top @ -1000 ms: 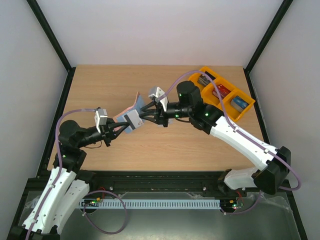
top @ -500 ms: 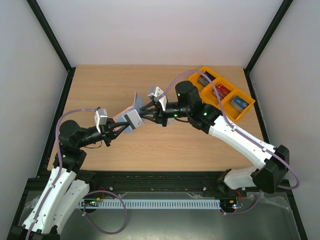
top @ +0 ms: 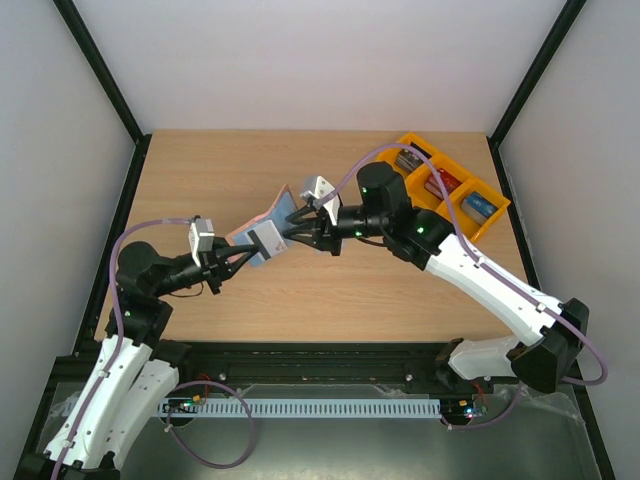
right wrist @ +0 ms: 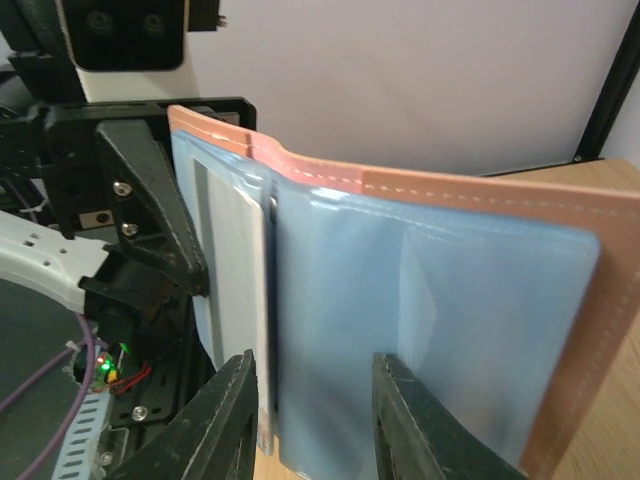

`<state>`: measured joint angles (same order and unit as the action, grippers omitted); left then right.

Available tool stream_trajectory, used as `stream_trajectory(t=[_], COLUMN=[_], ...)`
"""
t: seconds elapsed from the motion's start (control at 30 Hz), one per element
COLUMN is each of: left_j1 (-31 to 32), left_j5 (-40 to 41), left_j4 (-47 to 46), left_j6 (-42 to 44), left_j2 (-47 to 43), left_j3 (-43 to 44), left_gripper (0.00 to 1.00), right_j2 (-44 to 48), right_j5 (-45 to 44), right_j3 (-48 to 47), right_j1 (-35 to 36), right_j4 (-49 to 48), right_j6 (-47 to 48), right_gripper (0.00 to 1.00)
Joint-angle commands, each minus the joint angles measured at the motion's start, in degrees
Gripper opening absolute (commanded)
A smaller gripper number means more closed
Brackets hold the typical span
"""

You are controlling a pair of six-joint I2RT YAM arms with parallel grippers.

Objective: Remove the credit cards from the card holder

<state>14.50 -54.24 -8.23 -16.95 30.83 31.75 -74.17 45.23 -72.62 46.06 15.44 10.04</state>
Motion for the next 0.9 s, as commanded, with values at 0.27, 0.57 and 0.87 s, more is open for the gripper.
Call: stream_trajectory(t=[0.27,0.57,0.87], left_j1=[0.23,0.4,0.57], left_j5=[-1.4,-2.23,-2.92], left_j4=[-1.79,-2.13,-0.63], left_j6=[1.49,2.34,4.34], left_j2=[-0.61,-0.79,-0.88], left_j3=[-0.14,-0.08,0.94], left_gripper=[0.02,0.02,0.02], right_j2=[-2.23,-3.08,-5.0], right_j5=[0.62,-0.75,5.1], right_j3=[-2.3,-1.91,-2.94], right_j1=[1.65,1.71,3.24], right_j4=[-3.52,-5.17,-5.64], right_j6=[-3.28,-4.96,-4.38], right_gripper=[0.18,0.14,0.12])
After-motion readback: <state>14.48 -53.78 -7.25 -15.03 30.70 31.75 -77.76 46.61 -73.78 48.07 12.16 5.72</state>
